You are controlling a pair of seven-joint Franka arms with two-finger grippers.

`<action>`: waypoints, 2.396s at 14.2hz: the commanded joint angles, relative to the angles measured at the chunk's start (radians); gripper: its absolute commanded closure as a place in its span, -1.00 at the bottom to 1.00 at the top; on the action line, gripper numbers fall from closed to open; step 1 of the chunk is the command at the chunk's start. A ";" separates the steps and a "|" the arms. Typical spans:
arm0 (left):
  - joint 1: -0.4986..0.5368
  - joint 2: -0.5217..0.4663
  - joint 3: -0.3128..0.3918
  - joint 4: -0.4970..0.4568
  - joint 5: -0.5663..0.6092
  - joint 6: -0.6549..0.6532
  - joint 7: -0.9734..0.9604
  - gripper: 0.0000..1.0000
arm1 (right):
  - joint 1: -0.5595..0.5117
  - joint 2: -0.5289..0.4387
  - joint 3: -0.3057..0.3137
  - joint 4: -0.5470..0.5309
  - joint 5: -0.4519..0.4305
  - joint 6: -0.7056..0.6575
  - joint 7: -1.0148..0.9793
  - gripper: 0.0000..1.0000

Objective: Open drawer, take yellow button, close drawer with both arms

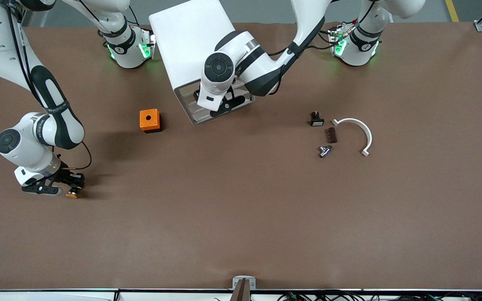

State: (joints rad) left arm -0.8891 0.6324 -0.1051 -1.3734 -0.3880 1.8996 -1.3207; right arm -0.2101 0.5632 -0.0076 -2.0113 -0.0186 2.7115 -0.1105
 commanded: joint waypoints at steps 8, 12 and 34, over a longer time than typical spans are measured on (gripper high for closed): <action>0.200 -0.193 0.004 0.031 0.189 -0.028 0.023 -0.99 | -0.014 -0.026 0.029 0.068 0.016 -0.133 0.000 -1.00; 0.300 -0.298 0.005 0.030 0.189 -0.173 0.225 -0.99 | 0.043 -0.124 0.029 0.111 0.016 -0.373 0.103 -1.00; 0.765 -0.815 0.122 -0.418 0.351 -0.418 1.284 -0.99 | 0.087 -0.425 0.027 0.483 0.042 -1.204 0.140 -1.00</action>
State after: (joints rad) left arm -0.1452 -0.1202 0.0209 -1.7154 -0.0587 1.4238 -0.0768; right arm -0.1219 0.1438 0.0200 -1.5573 0.0165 1.5355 0.0277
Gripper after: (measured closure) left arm 0.004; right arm 0.000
